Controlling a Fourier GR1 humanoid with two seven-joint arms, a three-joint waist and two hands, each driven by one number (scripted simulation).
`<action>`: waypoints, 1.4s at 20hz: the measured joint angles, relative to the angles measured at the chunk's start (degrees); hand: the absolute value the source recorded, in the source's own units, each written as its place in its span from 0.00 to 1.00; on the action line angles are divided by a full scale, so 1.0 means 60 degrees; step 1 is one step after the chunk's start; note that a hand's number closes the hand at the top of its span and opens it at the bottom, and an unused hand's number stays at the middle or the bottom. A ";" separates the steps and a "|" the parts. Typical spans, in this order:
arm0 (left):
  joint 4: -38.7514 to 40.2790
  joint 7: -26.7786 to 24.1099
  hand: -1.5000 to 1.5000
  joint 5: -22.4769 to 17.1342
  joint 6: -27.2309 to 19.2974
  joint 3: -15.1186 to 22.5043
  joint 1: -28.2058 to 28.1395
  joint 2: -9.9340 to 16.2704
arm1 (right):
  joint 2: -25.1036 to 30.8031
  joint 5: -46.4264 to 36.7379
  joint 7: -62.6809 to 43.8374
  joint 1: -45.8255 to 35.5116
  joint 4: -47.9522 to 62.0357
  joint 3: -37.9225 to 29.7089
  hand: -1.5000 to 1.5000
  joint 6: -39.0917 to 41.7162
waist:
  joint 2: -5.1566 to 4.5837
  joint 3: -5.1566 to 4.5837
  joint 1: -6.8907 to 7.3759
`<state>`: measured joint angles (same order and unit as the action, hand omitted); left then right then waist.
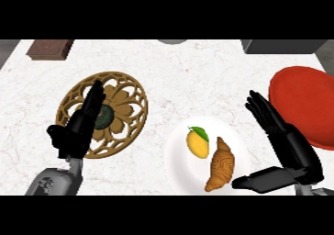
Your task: Pick the lemon from the plate and place it in the bowl
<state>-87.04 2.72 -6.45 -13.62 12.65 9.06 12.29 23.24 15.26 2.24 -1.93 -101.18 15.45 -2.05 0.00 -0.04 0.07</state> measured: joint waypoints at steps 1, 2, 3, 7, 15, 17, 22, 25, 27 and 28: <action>0.0020 0.0086 0.50 -0.0014 0.0027 -0.0066 0.0111 0.0002 | 0.0039 -0.0051 -0.0297 -0.0154 0.0075 0.0078 0.00 0.0092 | -0.0003 0.0002 0.0005; -0.0016 0.0099 0.50 0.0057 -0.0007 -0.0043 0.0071 -0.0050 | 0.0048 -0.0119 -0.0500 -0.0323 0.0231 0.0117 0.00 0.0201 | -0.0002 0.0002 0.0014; -0.0032 0.0067 0.50 0.0054 0.0046 -0.0069 0.0015 -0.0047 | 0.0031 -0.0242 -0.0582 -0.0341 0.0386 0.0250 0.00 0.0309 | -0.0002 0.0002 0.0020; -0.0210 0.0161 0.50 0.0092 0.0205 -0.0237 -0.0078 -0.0096 | -0.0109 -0.0634 -0.1147 -0.0625 0.0738 0.0437 0.00 0.0707 | 0.0000 0.0005 0.0018; -0.0186 0.0383 0.50 0.0294 0.0694 -0.0753 0.0029 -0.0306 | -0.0751 -0.1131 -0.0366 -0.0438 0.1747 0.0045 0.00 0.1897 | 0.0000 0.0008 -0.0007; -0.0182 0.0408 0.50 0.0536 0.0542 -0.0639 0.0056 -0.0533 | -0.0840 -0.1101 0.0052 -0.0180 0.1917 -0.0062 0.00 0.2167 | 0.0000 0.0010 -0.0017; -0.0190 0.0405 0.50 0.0698 0.0688 -0.0837 0.0019 -0.0630 | -0.1228 -0.0865 0.0426 -0.0057 0.2052 -0.0482 0.00 0.2607 | 0.0003 0.0008 -0.0019; -0.0161 0.0377 0.50 0.0774 0.0849 -0.1003 0.0010 -0.0695 | -0.1443 -0.0745 0.0457 -0.0002 0.2063 -0.0725 0.00 0.2919 | 0.0002 0.0008 -0.0020; -0.0346 0.0505 0.50 0.0777 0.0979 -0.1081 -0.0044 -0.0701 | -0.1653 -0.0719 0.0409 -0.0021 0.2164 -0.0796 0.00 0.3034 | 0.0004 0.0007 -0.0016; -0.0461 0.0438 0.50 0.0850 0.0982 -0.1034 -0.0212 -0.0763 | -0.1698 -0.0727 0.0460 0.0073 0.2187 -0.0813 0.00 0.3142 | 0.0004 0.0007 -0.0014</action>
<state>-89.81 5.35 -1.35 -7.73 6.44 7.79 7.71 13.06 10.89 5.00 -1.49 -88.06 10.57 16.81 0.03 0.00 -0.01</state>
